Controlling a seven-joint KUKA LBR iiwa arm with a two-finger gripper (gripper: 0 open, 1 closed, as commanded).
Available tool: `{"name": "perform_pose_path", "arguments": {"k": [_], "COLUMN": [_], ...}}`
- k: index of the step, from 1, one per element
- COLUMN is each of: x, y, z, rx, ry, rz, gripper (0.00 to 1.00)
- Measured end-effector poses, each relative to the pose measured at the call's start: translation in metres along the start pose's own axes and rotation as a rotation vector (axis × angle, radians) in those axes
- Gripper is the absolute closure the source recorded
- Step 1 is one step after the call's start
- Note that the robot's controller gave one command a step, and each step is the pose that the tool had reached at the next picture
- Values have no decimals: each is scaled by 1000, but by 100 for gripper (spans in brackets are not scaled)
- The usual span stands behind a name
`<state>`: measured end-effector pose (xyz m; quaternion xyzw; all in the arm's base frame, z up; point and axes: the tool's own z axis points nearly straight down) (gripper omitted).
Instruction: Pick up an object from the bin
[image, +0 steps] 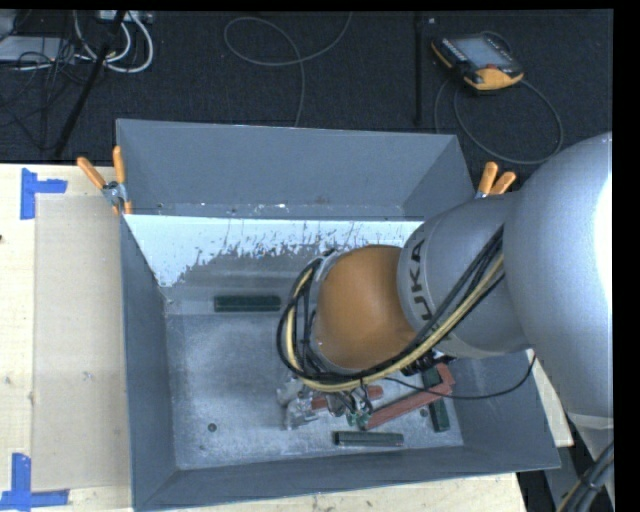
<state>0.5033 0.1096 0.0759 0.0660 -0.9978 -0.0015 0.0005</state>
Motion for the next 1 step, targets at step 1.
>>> {"name": "perform_pose_path", "arguments": {"k": [1], "x": [-3], "y": [10], "z": [-143], "rx": [3], "ry": [-1], "rz": [-34], "gripper": [100]}}
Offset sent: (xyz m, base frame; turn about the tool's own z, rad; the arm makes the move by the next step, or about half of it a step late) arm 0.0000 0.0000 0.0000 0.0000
